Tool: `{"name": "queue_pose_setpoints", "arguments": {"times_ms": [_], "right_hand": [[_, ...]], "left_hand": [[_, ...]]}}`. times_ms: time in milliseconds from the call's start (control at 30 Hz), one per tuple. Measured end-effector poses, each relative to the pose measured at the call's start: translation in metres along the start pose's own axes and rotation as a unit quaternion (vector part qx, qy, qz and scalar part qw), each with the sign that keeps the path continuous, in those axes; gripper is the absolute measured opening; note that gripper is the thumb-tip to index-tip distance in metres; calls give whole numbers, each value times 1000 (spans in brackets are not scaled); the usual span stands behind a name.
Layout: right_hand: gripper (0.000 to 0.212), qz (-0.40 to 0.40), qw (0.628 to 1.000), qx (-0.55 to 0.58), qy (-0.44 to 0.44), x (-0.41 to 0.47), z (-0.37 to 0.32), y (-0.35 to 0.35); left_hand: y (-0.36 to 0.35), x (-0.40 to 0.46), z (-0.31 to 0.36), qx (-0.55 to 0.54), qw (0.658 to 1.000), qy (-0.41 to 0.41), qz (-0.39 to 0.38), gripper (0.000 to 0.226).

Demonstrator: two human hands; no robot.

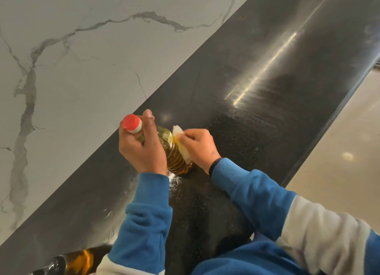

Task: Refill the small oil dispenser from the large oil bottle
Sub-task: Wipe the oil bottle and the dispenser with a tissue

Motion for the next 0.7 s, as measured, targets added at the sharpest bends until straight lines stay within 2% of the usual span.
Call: {"name": "queue_pose_setpoints", "arguments": {"times_ms": [67, 133, 167, 200, 267, 333, 467, 533, 700], "right_hand": [[36, -5, 995, 89, 45, 5, -31, -5], [35, -28, 984, 166, 60, 13, -49, -12], [35, -36, 982, 175, 58, 16, -51, -15], [32, -37, 985, 162, 51, 18, -50, -16], [27, -23, 992, 123, 27, 18, -39, -11], [30, -19, 993, 119, -1, 10, -27, -5], [36, -6, 998, 54, -39, -10, -9, 5], [37, -7, 999, 30, -36, -16, -6, 8], [35, -11, 1000, 9, 16, -13, -34, 16]], "left_hand": [[-5, 6, 0, -25, 995, 22, -92, 15], [-8, 9, 3, -53, 979, 30, -194, 5], [-9, 9, 4, -58, 973, 30, -221, 7], [-7, 8, -1, -42, 973, 30, -225, 19], [-2, -3, -14, 13, 980, 34, -194, 44], [6, -21, -34, 41, 986, 55, -151, 60], [14, -50, -79, 22, 982, 159, -99, 82], [11, -56, -88, 19, 978, 183, -99, 85], [12, -49, -78, -48, 977, 194, -68, 72]]}}
Point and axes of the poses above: each hand's wrist, its own x-axis towards the middle knuckle, its own y-axis out of the back of the hand, z = x × y, the point moved 6 cm from there along x, towards the middle knuckle, and after that the axes turned 10 degrees about y, right-handed, at the moved point
